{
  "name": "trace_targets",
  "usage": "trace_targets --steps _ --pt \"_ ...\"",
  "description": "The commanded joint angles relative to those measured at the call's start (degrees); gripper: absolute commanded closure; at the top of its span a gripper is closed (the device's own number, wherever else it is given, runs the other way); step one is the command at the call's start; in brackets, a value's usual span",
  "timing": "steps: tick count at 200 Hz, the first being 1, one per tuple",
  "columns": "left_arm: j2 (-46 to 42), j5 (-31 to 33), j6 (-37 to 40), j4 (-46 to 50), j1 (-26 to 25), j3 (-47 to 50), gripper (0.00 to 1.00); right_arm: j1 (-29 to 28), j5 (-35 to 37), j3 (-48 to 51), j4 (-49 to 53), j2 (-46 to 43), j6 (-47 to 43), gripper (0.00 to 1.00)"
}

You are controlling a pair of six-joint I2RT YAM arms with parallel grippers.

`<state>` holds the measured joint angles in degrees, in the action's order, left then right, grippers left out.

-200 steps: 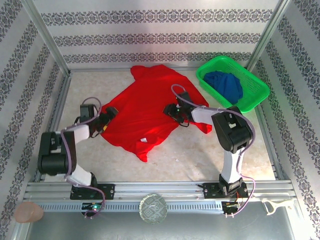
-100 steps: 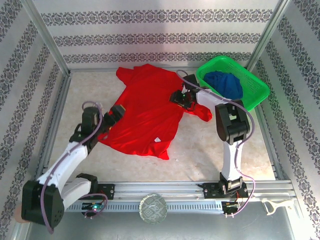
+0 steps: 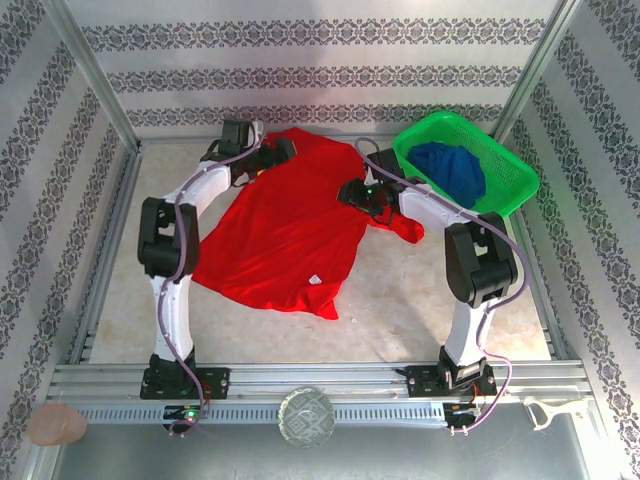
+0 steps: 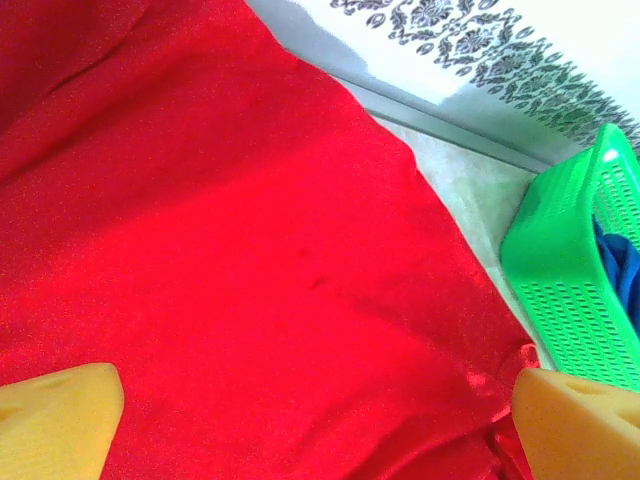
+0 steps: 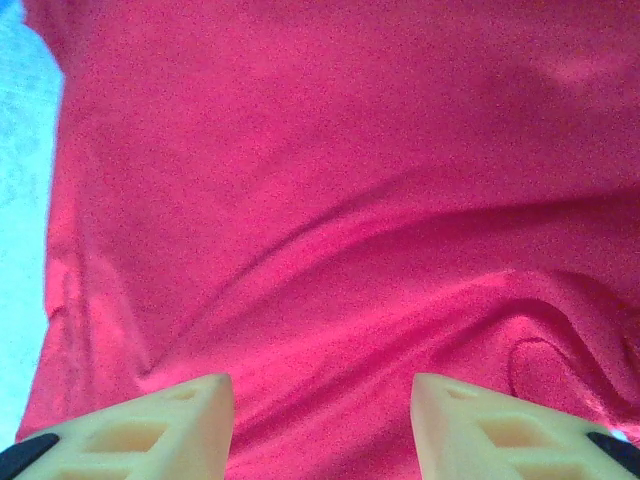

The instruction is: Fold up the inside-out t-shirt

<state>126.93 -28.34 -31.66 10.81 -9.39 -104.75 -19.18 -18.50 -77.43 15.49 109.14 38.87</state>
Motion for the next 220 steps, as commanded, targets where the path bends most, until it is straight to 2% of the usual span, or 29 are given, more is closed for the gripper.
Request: trace_targets --steps 1,24,68,96,131,173,196,220 --pt "5.9 -2.4 3.4 7.3 -0.3 -8.1 0.0 -1.8 0.1 0.9 -2.3 1.6 1.3 0.5" --pt "11.0 -2.4 1.4 7.1 -0.4 -12.6 0.0 -3.9 -0.4 1.7 -2.9 1.9 1.6 0.5" --pt "14.6 -0.1 -3.7 4.1 0.0 -12.5 0.0 -9.2 -0.7 6.3 -4.3 -0.4 2.3 0.5" --pt "13.9 1.9 -7.3 1.6 1.2 -8.5 0.0 -12.5 -1.4 9.5 -4.6 -2.5 1.9 0.5" --pt "9.3 5.5 -12.5 -4.2 4.0 3.2 0.0 -14.7 -4.4 12.0 -3.4 -1.9 0.1 0.5" --pt "2.0 8.4 -15.1 -9.3 7.6 16.7 0.0 -12.4 -4.8 16.1 -1.3 -0.7 -1.5 0.52" --pt "-2.4 9.6 -15.2 -11.6 8.5 23.3 0.01 -8.4 -2.6 19.3 -0.9 -2.4 -1.6 0.53" --pt "-5.1 8.1 -14.5 -13.2 8.7 26.8 0.0 -3.0 -0.8 20.5 0.3 -2.8 -2.6 0.53"
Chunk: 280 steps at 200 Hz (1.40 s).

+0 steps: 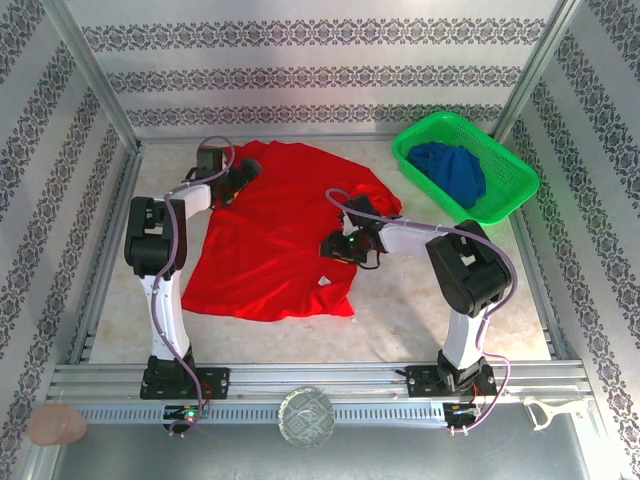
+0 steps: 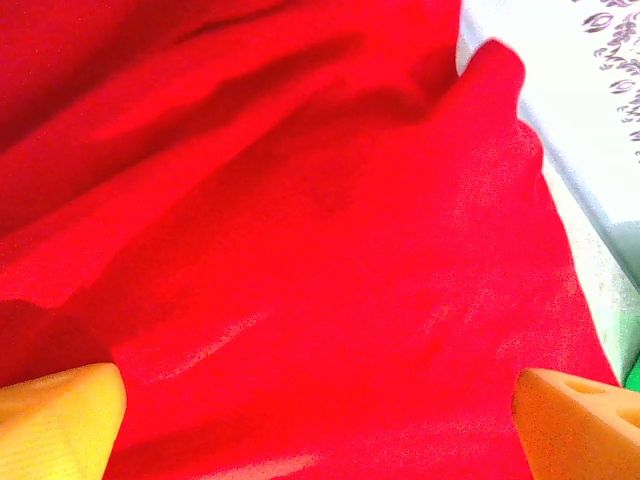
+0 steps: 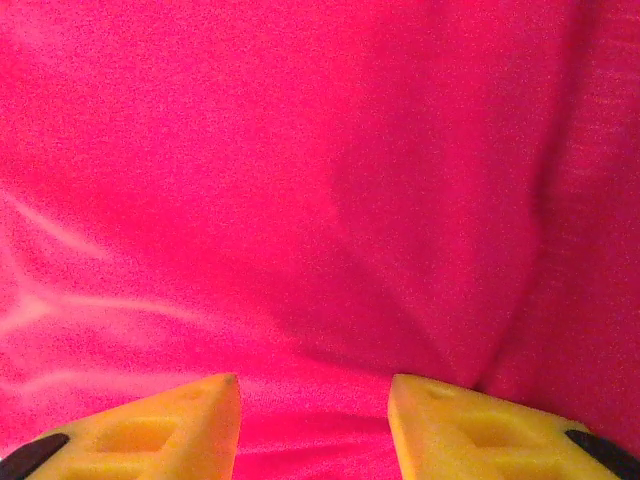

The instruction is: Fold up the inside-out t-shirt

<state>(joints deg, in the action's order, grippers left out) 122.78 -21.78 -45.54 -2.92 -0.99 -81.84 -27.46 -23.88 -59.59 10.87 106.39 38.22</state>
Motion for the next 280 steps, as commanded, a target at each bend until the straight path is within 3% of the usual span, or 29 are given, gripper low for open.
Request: trace_targets --steps 1,41,89,136,165,189,219,280 --pt "-1.0 1.4 -0.6 0.5 0.3 4.0 0.0 5.6 4.6 2.6 4.9 -0.1 -1.9 0.53" --pt "-2.5 -5.6 3.2 1.6 0.3 1.3 0.0 10.4 1.4 2.5 4.0 -4.5 -3.3 0.52" --pt "-13.1 -9.7 10.8 10.5 0.1 -1.0 0.0 7.5 5.6 6.7 8.8 -23.9 -4.4 0.52" --pt "-33.5 -6.8 15.5 19.4 -3.5 14.3 0.0 0.3 11.8 23.4 9.2 -43.8 6.0 0.5" --pt "-45.6 -0.9 16.9 25.3 -10.5 25.6 0.0 -6.7 15.1 32.4 5.4 -51.7 15.7 0.47" --pt "-53.9 4.8 16.4 29.1 -18.1 33.6 0.0 -12.6 18.4 34.9 1.7 -51.4 19.6 0.46" --pt "-62.7 9.4 14.4 30.3 -24.2 42.2 0.0 -16.4 18.5 33.3 -4.8 -43.6 21.5 0.45" --pt "-67.4 10.8 14.7 31.0 -25.4 45.1 0.0 -20.6 21.0 29.2 -8.9 -31.7 23.6 0.45"
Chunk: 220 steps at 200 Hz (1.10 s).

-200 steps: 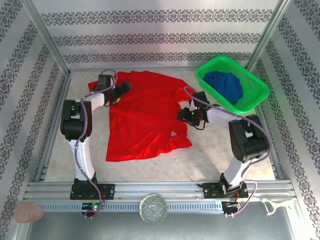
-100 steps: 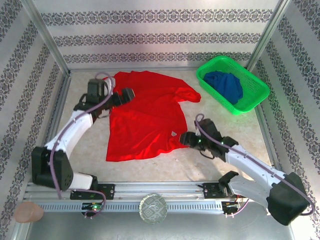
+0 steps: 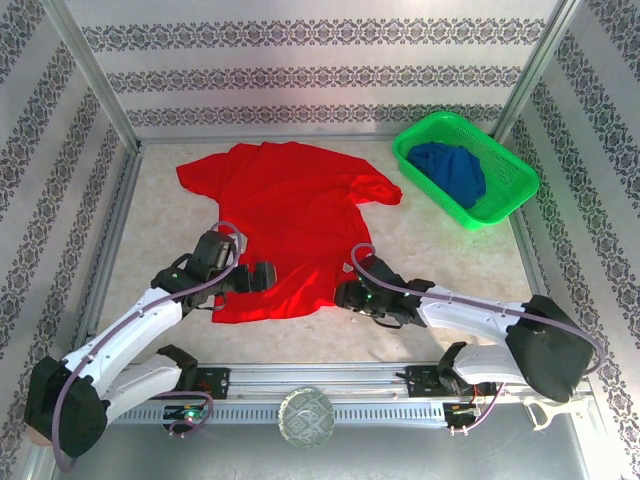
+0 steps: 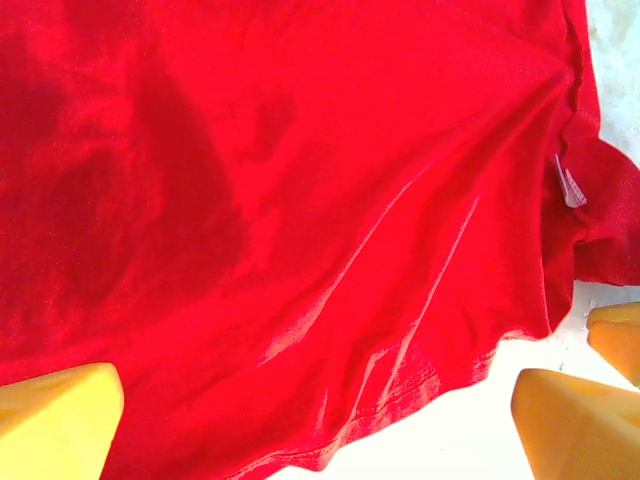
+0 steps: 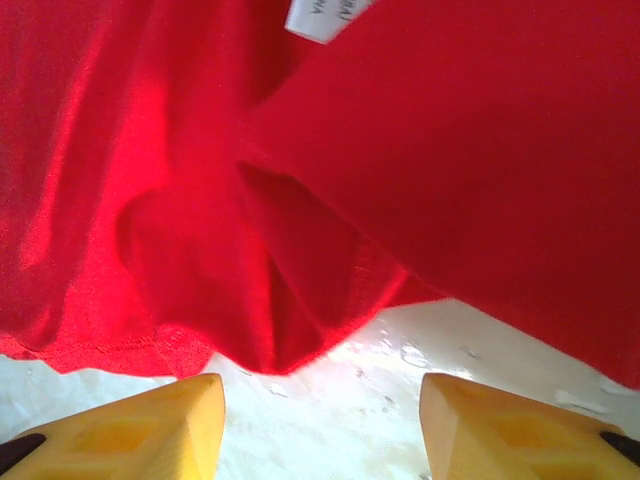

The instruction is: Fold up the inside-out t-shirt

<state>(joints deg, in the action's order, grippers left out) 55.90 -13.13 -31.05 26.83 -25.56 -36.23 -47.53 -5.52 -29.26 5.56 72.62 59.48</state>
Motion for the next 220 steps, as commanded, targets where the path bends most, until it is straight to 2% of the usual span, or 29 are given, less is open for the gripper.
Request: trace_targets --steps 1,45,66,74,79,97,125,159,187,220 --pt "-0.5 2.1 0.3 1.3 -0.9 -0.6 0.0 -0.6 2.6 -1.2 -3.7 2.2 2.4 0.45" --pt "1.5 1.5 2.1 0.9 -1.0 -2.2 0.0 -0.5 2.8 -2.2 -6.2 6.5 3.4 0.45" --pt "1.5 1.5 2.8 1.1 -1.1 -2.4 0.0 -0.6 2.6 -2.6 -7.0 7.8 3.5 0.52" --pt "1.6 1.6 3.0 1.2 -1.1 -2.4 0.0 -0.6 2.5 -2.7 -7.0 7.9 3.4 0.59" --pt "1.5 1.6 3.2 1.3 -1.1 -2.4 0.01 -0.6 2.4 -2.6 -7.1 7.9 3.4 0.66" --pt "1.5 1.9 4.2 2.0 -1.2 -2.4 0.0 -0.4 1.6 -2.6 -6.7 6.0 3.3 1.0" --pt "1.3 1.5 6.9 2.3 -3.5 -3.0 0.0 -0.2 1.3 -3.4 -4.0 -0.6 2.9 1.0" --pt "4.2 8.9 10.0 0.6 -14.9 -4.7 0.0 1.6 0.6 -6.4 -0.2 -6.0 1.7 1.0" --pt "9.0 16.6 13.2 -5.3 -24.1 -5.0 0.0 2.7 -0.6 -8.0 0.1 -7.5 1.8 1.0" --pt "16.1 22.0 17.3 -13.6 -30.8 -5.7 0.01 3.0 -0.7 -9.4 0.6 -8.3 1.7 1.0"
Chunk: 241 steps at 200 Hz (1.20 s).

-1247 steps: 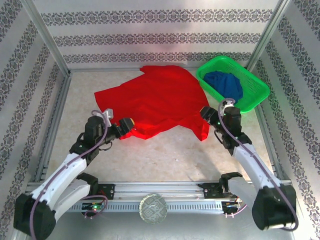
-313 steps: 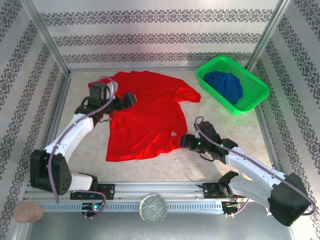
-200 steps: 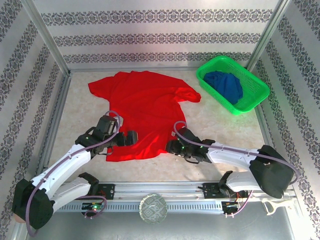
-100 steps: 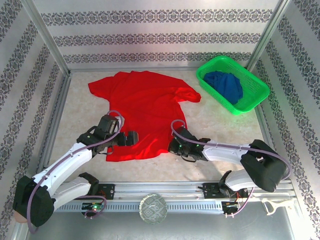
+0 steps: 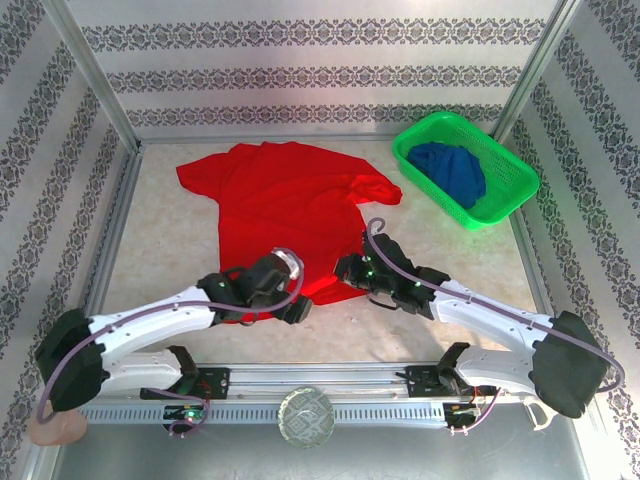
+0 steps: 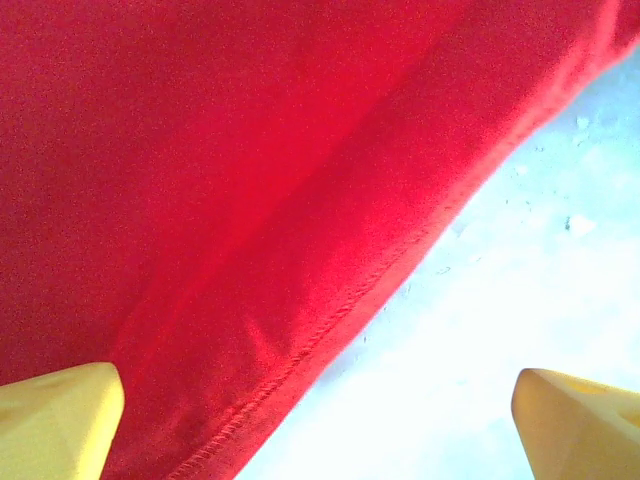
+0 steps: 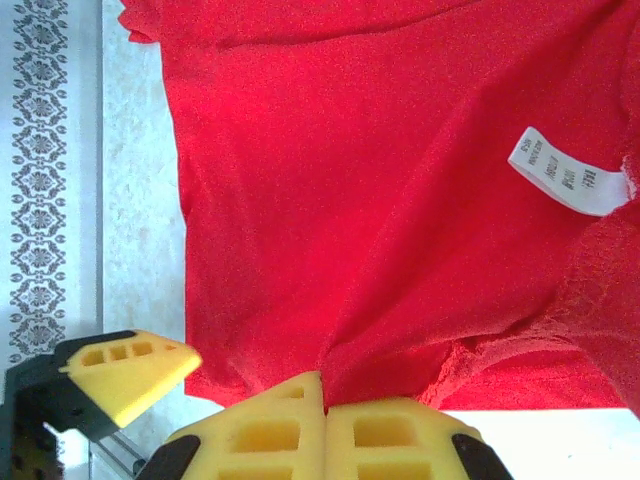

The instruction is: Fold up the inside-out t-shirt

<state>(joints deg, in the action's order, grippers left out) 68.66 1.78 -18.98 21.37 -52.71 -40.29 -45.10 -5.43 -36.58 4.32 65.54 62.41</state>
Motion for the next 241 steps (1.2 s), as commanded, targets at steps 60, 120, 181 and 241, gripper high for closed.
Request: trace_targets --steps 60,120,181,241 --pt "12.9 18.0 4.6 -12.4 -4.7 -4.0 0.01 1.1 -1.2 -1.3 1.9 -3.0 -0.8 1.0" --pt "15.0 16.4 9.7 -8.8 -1.8 -11.9 1.0 2.9 -1.8 0.9 1.9 -7.3 -1.0 0.82" --pt "10.9 2.9 11.1 8.2 2.0 -28.4 1.0 -2.5 5.0 12.2 -4.0 -20.4 -3.3 0.66" --pt "10.2 0.9 11.4 13.8 2.0 -33.2 1.0 -16.0 17.3 12.9 -24.1 -6.7 -8.6 0.94"
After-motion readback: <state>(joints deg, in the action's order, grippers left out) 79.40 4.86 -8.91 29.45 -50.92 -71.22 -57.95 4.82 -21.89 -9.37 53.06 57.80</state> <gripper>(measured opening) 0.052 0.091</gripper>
